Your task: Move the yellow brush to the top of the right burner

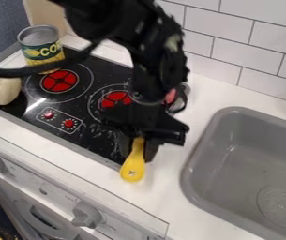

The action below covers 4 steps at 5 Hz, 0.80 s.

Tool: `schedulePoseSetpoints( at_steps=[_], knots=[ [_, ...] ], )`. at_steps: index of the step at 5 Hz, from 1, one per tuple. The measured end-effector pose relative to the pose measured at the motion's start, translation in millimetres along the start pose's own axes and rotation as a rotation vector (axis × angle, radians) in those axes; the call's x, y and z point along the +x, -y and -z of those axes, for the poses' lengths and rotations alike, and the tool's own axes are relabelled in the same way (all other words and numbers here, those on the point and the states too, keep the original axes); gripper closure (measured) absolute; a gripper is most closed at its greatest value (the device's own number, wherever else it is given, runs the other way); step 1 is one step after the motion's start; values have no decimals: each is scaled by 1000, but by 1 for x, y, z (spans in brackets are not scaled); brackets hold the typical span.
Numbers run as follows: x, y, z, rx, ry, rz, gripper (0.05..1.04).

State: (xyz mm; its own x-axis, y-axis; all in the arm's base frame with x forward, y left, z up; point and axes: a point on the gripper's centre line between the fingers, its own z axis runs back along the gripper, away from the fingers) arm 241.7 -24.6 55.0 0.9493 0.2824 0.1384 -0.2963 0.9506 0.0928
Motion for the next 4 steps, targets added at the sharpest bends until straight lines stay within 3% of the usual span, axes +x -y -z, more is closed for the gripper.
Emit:
schedulePoseSetpoints(
  at_steps=[1,3,4],
  knots=[
    [7,-11,-21,-23,6,-87,749],
    [48,-50,-76,-1,140,-541,749],
    [74,-62,-88,0,121,-785,749]
  ],
)
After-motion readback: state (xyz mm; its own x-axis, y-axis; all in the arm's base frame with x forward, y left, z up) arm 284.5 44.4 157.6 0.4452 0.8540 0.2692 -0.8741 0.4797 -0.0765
